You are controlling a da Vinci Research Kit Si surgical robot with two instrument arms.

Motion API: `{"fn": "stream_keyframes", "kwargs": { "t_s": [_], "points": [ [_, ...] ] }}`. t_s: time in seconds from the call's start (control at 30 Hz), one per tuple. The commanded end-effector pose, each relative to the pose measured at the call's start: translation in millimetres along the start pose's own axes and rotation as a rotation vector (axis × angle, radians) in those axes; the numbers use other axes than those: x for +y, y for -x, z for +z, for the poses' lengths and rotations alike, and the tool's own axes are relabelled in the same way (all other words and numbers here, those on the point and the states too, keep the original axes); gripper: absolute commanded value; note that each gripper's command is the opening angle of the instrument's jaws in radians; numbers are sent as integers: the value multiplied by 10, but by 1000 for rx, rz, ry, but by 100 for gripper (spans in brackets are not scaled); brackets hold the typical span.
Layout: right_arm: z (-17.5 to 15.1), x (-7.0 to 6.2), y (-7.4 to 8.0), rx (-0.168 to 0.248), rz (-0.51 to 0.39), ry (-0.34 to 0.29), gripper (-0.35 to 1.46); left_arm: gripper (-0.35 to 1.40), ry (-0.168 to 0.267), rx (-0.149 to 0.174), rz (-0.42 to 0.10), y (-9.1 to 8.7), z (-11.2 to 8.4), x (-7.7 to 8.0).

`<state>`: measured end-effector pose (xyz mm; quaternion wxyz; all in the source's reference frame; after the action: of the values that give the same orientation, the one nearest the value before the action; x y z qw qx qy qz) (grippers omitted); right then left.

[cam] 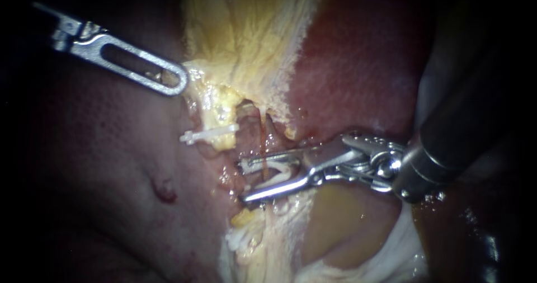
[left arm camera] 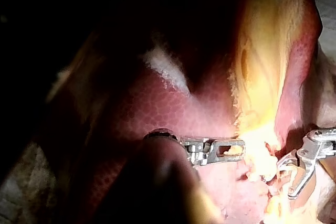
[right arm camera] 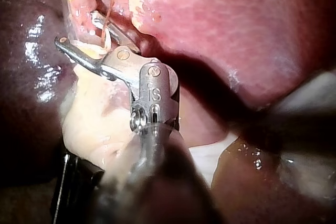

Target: Clipping second clip right tube

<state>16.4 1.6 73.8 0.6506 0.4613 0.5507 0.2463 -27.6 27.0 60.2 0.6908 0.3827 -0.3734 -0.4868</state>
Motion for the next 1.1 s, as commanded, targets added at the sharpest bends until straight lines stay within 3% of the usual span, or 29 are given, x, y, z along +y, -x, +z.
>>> {"fn": "stream_keyframes", "kwargs": {
  "t_s": [0.03, 0.6, 0.83, 1.1],
  "points": [
    [1, 0, 0, 0, 4, -5, 50, -35, 0, 0, 0, 0, 0, 0],
    [1, -8, 0, 31, 32, -29, 50, -35, 0, 0, 0, 0, 0, 0],
    [-1, -31, -1, 54, 38, -62, 50, -35, -1, 1, 0, 0, -2, 0],
    [1, -61, -16, 64, 40, -146, 50, -35, 0, 1, 0, 0, -1, 0]
  ]
}}
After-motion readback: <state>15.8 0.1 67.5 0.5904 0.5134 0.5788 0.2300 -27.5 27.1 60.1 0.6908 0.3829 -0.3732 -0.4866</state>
